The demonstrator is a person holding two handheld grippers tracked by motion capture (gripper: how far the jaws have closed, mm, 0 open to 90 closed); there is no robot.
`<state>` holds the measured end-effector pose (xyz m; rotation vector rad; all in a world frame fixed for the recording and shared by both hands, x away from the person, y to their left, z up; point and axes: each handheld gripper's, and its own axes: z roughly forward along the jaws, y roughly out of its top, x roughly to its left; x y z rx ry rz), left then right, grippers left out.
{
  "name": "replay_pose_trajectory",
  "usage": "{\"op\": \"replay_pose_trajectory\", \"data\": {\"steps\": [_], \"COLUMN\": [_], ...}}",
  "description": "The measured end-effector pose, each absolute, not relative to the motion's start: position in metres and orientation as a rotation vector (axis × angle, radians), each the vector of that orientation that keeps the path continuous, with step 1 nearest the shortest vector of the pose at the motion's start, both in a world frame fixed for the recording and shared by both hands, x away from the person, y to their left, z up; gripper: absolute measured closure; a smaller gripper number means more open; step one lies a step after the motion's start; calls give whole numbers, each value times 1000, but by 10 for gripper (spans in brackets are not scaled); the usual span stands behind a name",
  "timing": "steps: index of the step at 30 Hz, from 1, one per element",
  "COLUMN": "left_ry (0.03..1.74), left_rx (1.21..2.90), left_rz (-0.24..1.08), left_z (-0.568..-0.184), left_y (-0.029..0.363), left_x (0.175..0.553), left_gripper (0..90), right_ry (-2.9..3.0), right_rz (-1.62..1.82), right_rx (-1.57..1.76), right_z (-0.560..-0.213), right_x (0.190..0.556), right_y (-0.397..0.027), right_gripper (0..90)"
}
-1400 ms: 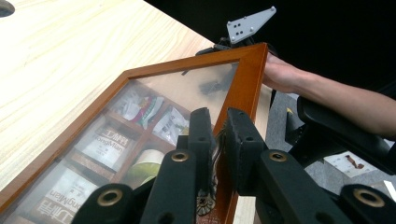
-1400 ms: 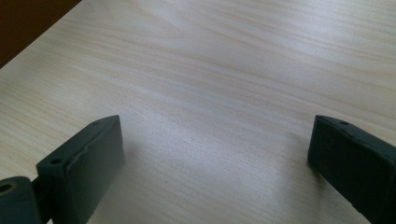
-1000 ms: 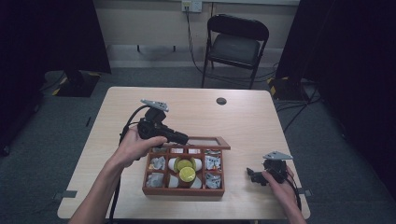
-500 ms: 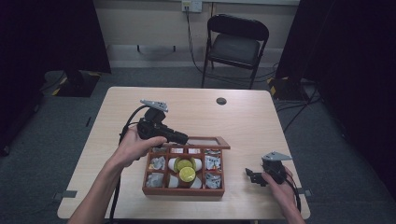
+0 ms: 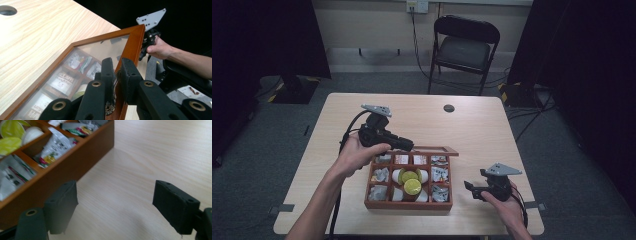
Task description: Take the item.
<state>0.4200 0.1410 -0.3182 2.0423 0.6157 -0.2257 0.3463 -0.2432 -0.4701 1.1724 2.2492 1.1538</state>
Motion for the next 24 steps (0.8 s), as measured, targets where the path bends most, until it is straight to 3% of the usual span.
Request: {"op": "replay_pose_trajectory", "data": {"steps": [15, 24], "left_ry": [625, 628], "left_rx": [2059, 2062], "left_rz": [-224, -224], "left_z": [-313, -311], "left_y": [139, 139], "left_x": [424, 427], "left_gripper": [813, 814], "right_ry": [2312, 2369], "right_rz": [1318, 1391], "right_rx": [1041, 972], "right_z": [-448, -446], "right_x": [329, 318], "right_y": [-206, -176], "right_gripper": [230, 305]}}
